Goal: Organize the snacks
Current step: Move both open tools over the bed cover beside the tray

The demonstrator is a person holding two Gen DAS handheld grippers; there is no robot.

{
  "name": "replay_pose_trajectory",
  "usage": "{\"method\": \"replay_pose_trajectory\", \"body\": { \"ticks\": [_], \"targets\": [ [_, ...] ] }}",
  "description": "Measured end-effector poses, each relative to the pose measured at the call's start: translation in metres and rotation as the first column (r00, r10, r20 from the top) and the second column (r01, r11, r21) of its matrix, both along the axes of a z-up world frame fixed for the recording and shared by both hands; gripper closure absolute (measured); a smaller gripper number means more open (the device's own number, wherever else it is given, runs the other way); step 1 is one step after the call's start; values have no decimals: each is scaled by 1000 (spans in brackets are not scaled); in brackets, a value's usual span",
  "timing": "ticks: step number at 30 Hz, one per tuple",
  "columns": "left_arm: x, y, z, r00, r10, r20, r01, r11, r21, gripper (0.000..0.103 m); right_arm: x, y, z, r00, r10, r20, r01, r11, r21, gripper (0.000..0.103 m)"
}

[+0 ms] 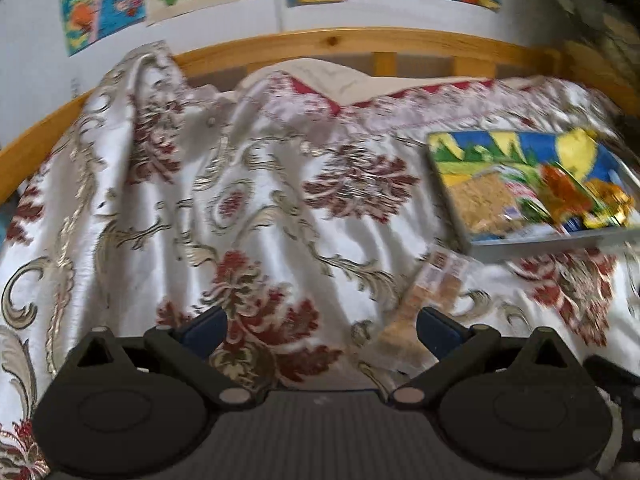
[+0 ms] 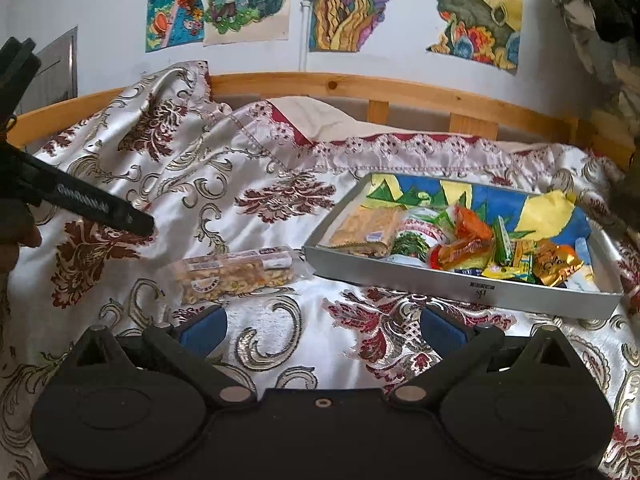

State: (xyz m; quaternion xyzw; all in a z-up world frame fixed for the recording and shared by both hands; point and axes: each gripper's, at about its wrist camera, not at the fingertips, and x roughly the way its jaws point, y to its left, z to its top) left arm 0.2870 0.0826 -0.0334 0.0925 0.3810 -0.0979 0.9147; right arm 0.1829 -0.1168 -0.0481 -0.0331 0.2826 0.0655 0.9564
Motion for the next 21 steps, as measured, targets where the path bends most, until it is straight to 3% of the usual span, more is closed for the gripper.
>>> {"method": "replay_pose_trajectory", "body": {
  "ticks": [5, 9, 14, 21],
  "targets": [
    [-25, -18, 0, 989, -145, 12, 144, 987, 75, 0, -3, 4, 7, 999, 11, 53, -6, 996, -90, 1],
    [-27, -30, -9, 980, -199, 7, 197, 975, 106, 0, 4, -1, 14, 999, 2, 46, 6, 985, -174, 1],
    [-16, -39, -24, 978, -210, -14, 210, 973, 93, 0, 14, -25, 21, 1000, 10, -12, -12, 992, -126, 1],
    [15, -53, -33, 982, -168, 83, 165, 986, 37, 0, 30, -54, 37, 995, 101, 18, -100, 994, -48, 1]
  ]
}}
